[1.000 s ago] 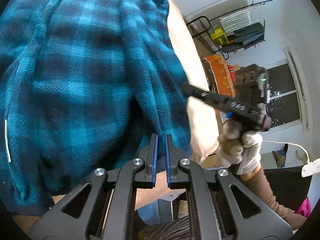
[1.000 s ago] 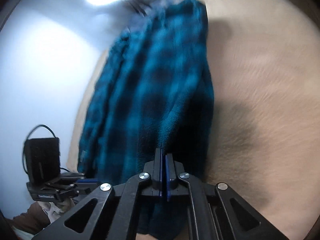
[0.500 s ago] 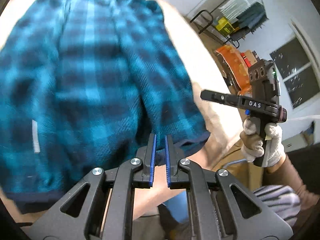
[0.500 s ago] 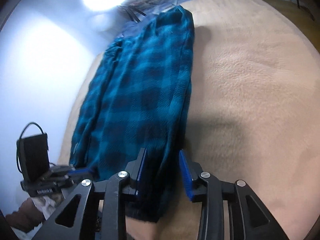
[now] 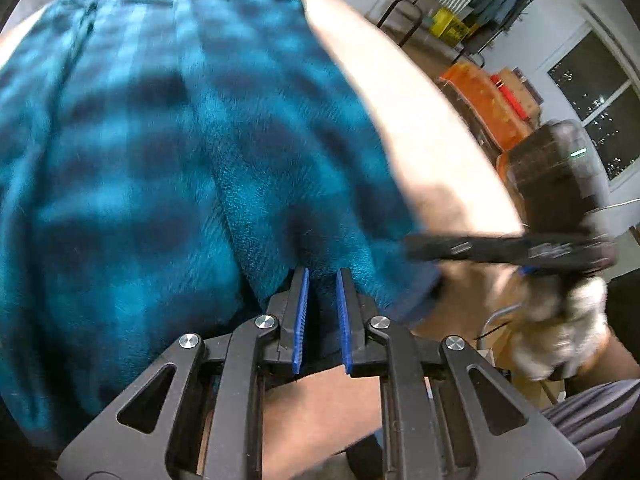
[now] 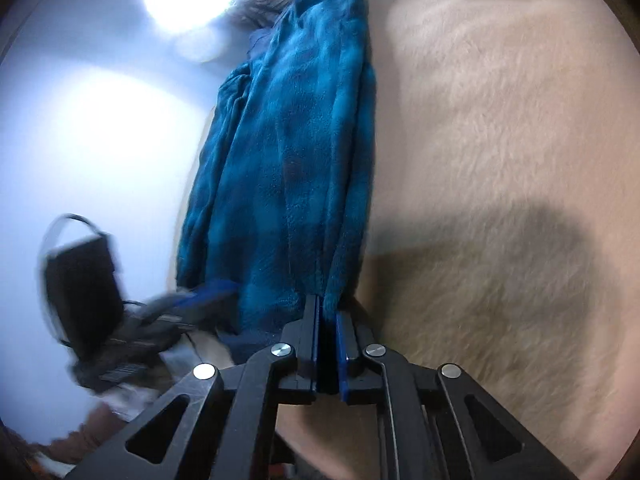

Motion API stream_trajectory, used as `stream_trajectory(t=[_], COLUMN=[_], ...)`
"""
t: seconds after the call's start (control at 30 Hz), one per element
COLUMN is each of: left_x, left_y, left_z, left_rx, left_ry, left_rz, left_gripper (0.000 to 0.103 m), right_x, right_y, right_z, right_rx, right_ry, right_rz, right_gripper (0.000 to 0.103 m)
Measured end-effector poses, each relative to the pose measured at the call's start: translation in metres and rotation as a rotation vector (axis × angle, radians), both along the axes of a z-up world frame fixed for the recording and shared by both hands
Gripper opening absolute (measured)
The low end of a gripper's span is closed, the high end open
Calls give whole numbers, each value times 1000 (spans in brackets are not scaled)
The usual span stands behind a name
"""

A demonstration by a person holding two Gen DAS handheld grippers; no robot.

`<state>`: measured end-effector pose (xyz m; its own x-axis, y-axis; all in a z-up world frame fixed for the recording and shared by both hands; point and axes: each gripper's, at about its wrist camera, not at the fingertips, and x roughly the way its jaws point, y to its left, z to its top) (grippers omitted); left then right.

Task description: Fold large clothes

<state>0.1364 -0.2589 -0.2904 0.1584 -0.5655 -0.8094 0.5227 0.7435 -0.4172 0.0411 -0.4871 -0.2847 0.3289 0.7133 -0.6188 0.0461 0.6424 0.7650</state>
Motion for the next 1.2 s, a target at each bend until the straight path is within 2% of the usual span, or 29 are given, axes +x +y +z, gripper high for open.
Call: stream_trajectory(t=[0.07, 0.13, 0.2, 0.23, 0.27, 0.3, 0.33, 0.5, 0.6, 0.67, 0.73, 0.77, 0.8, 0.83, 0.9, 0.93, 1.03, 1.2], left_x=[-2, -9, -22, -33, -40, -48, -54, -61, -60, -56, -50, -48, -46, -39, -30, -27, -29, -29], left_y=[1, 2, -3, -10, -15, -26, -35, -76, -87, -93, -97, -94, -91, -85, -74, -63, -40, -17], left_z=[4, 15, 31, 41, 45, 50, 50, 32, 17, 6, -2, -3, -3, -1, 3, 8, 25, 42], left_rx=[-1, -5, -16, -17, -14, -5, 7, 90, 160, 210, 236, 239, 223, 184, 125, 72, -34, -120], left_ry=[-4, -17, -80, -139, -165, -195, -205, -206, -215, -213, -221, -230, -220, -181, -122, -88, -50, -31], left_rz=[9, 24, 7, -13, -25, -51, -74, -123, -112, -107, -93, -79, -73, -55, -34, -15, 29, 82], left_gripper=[14, 21, 51, 59, 72, 77, 77, 77, 77, 77, 61, 46, 34, 27, 19, 18, 17, 16], right_x=[-3, -7, -10, -11, -13, -14, -14, -8, 1, 8, 17, 21, 29, 35, 51, 59, 90, 148], right_y=[-3, -11, -29, -39, -50, -59, -68, -90, -102, -111, -118, -122, -123, -123, -121, -120, -107, -86], right_z=[10, 18, 25, 27, 30, 33, 36, 44, 48, 50, 51, 51, 51, 51, 50, 50, 47, 33], right_rx=[-70, -143, -97, -70, -53, -51, -58, -90, -120, -130, -133, -128, -122, -118, -112, -113, -117, -110], right_ry=[-17, -28, -47, -60, -70, -83, -93, -115, -127, -134, -140, -144, -145, -147, -150, -153, -167, -169], right_rz=[9, -1, -53, -78, -104, -137, -170, -228, -233, -238, -246, -249, -250, -251, -246, -242, -216, -200], right_gripper=[4, 11, 33, 34, 35, 37, 39, 49, 61, 63, 64, 64, 65, 66, 66, 66, 67, 72])
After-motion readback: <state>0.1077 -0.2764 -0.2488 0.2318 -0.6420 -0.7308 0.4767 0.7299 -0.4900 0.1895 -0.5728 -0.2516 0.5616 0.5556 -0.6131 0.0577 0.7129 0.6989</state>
